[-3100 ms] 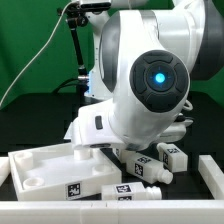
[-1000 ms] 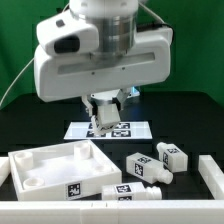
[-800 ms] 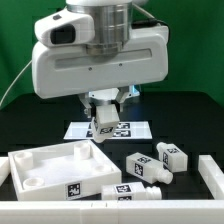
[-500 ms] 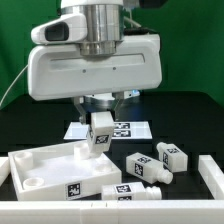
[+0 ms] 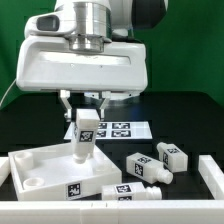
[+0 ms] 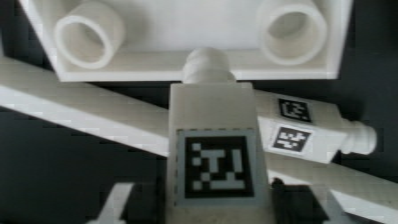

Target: Assemble one leg

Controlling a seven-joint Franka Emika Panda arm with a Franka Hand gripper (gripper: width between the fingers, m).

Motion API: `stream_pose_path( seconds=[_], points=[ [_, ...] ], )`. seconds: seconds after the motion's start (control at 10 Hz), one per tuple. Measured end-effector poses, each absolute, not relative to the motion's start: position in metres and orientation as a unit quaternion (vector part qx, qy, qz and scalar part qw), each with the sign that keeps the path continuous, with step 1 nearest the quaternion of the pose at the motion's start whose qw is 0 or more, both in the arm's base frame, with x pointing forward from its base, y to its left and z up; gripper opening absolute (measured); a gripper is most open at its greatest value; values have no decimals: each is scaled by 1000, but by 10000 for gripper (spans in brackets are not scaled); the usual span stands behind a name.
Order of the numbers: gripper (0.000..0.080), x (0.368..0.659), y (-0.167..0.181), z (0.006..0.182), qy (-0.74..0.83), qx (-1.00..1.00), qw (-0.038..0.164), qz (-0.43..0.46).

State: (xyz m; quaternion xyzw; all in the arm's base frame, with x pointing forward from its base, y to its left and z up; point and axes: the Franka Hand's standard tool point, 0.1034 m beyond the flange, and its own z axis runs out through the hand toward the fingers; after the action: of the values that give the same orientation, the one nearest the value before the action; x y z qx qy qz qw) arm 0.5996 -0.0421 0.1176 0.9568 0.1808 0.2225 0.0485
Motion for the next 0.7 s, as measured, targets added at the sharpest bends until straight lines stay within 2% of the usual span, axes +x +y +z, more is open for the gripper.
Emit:
stream_pose_path(
  seconds=[0.2,0.3,0.4,0.7],
  points=[
    [281,602,-62,118,184,939,80,280],
    [281,599,-64,114,180,938,80,286],
    [281,598,-56,115,171,943,66,277],
    [281,593,-28,127,176,943,49,278]
  ],
)
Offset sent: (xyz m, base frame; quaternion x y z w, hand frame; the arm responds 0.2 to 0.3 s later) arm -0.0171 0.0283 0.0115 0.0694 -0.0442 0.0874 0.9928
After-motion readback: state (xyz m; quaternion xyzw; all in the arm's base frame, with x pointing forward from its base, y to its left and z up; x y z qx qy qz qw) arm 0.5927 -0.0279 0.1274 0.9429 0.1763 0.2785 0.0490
